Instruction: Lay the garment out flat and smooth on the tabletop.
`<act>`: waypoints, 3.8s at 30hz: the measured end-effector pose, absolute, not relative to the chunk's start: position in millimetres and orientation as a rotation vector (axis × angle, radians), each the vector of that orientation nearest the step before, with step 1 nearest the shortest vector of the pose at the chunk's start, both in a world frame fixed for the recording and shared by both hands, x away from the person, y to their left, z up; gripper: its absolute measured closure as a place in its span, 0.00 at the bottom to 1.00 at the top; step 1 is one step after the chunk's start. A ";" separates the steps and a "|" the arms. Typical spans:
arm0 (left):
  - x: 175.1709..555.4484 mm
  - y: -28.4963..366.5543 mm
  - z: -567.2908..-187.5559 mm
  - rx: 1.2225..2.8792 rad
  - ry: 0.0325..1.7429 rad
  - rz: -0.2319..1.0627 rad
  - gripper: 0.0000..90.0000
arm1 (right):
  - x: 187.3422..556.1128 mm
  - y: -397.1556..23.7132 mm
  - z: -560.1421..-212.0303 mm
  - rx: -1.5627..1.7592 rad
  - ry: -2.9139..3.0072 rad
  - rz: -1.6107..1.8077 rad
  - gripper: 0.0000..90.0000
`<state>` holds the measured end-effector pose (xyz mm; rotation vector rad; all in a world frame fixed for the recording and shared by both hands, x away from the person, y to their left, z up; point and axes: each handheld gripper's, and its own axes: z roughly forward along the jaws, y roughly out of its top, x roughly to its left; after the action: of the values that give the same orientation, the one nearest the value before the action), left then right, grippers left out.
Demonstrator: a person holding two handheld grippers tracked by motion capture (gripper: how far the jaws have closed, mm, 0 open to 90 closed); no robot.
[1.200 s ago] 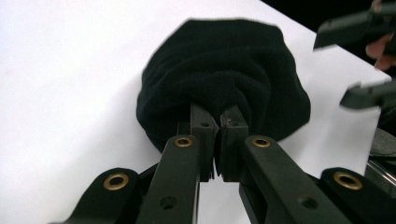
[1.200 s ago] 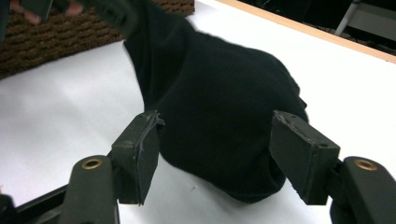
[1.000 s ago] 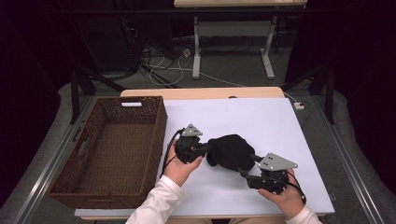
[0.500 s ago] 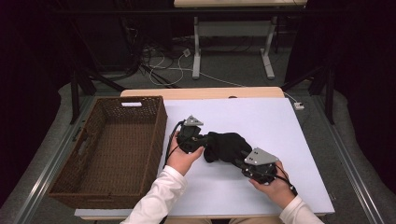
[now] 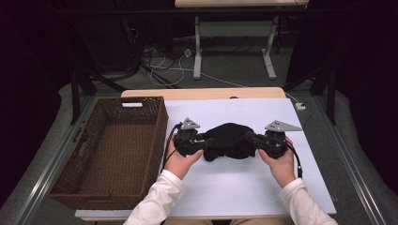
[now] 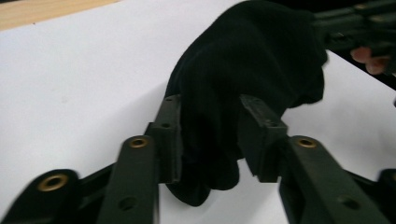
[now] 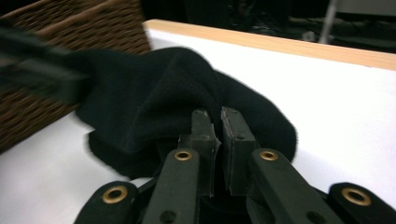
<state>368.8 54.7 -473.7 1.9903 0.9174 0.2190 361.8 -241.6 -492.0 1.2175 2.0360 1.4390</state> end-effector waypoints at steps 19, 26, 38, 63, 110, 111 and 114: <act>379.9 43.9 -517.2 2.047 0.988 0.176 0.51 | 399.7 -293.2 -524.1 1.622 1.893 1.381 0.94; 385.8 41.3 -533.6 2.063 1.018 0.156 0.49 | 401.5 -301.3 -532.3 1.679 1.887 1.340 0.94; 396.1 21.6 -544.3 2.091 0.977 0.138 0.63 | 400.2 -305.3 -537.2 1.723 1.887 1.347 0.93; 368.0 75.4 -461.0 1.907 1.009 0.310 0.96 | 387.1 -341.8 -504.6 1.710 1.712 1.486 0.96; 311.8 64.6 -537.9 2.146 0.938 -0.052 0.93 | 337.7 -287.7 -490.4 1.413 1.956 1.316 0.50; 311.6 64.5 -538.1 2.145 0.941 -0.042 0.92 | 336.7 -281.7 -489.2 1.403 1.961 1.316 0.50; 311.5 65.2 -538.0 2.147 0.938 -0.041 0.91 | 335.8 -265.7 -488.7 1.331 1.999 1.267 0.50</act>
<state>311.5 65.2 -538.0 2.1466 0.9376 -0.0410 335.8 -265.7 -488.7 1.3308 1.9993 1.2671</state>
